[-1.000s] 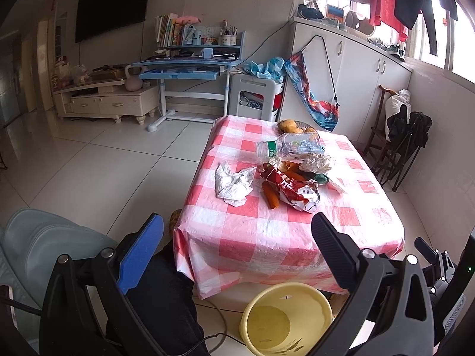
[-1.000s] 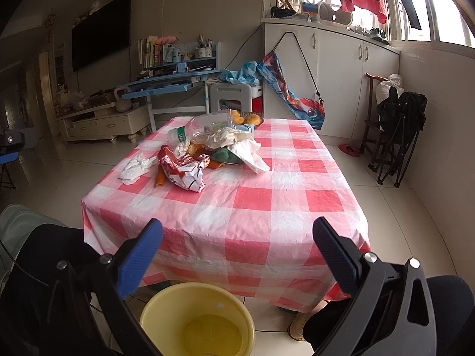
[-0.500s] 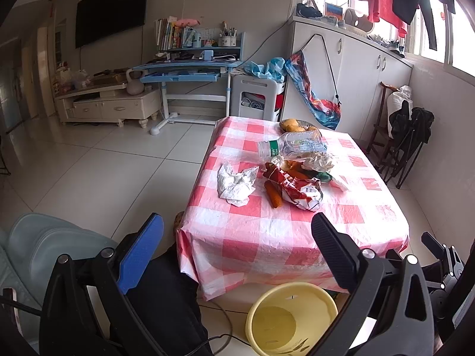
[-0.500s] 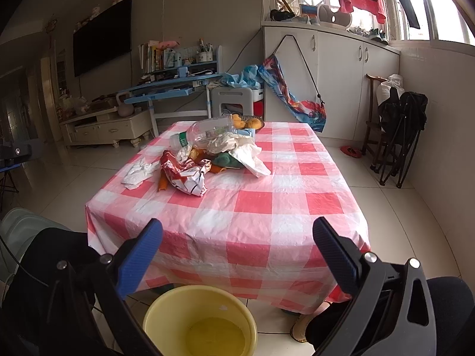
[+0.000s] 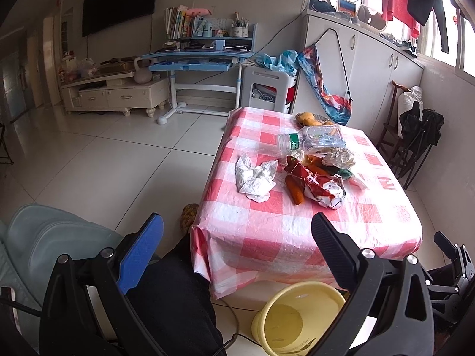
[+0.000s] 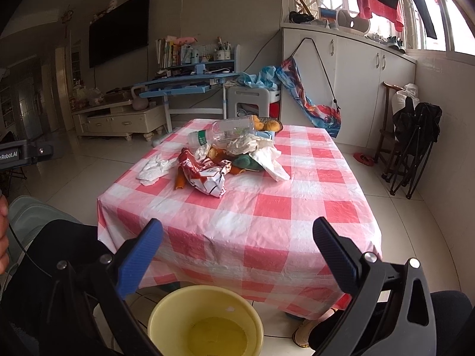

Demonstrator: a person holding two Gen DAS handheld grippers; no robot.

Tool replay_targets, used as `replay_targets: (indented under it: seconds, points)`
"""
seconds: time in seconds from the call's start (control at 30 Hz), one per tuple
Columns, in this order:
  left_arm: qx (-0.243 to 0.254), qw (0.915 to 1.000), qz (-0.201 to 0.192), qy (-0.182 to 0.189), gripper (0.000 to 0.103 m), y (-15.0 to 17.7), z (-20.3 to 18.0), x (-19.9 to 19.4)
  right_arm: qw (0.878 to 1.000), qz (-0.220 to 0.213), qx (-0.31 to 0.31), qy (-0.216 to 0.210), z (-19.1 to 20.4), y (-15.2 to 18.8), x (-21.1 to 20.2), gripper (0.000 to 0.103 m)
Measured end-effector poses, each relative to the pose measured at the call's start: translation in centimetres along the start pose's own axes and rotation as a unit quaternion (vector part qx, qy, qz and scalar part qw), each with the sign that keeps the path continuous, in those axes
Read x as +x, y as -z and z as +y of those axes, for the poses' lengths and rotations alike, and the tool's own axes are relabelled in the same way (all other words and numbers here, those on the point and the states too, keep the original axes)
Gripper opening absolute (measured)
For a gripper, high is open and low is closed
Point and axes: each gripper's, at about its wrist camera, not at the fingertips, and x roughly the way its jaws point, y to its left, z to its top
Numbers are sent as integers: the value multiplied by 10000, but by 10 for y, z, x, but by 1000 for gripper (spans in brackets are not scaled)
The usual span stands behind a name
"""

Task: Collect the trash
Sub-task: 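Move both tools toward the table of trash, then grasp the white tissue with the left gripper while the right gripper grasps the orange snack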

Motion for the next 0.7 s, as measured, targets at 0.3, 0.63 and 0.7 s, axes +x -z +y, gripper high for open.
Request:
replay_targets:
  seconds: [0.3,0.63,0.7]
  points:
    - [26,9995,283,-138,96,-1,12,46,9992,90,29,-382,7,-4,5,97]
    - [527,9969,567,-122,96,-23,-23,125,9934,481,-53,-1037,23,-12,37,92]
    - [597,9960,644,-135,96,-31,-29,147,9906,646,-92,-1202,29,-12,48,78]
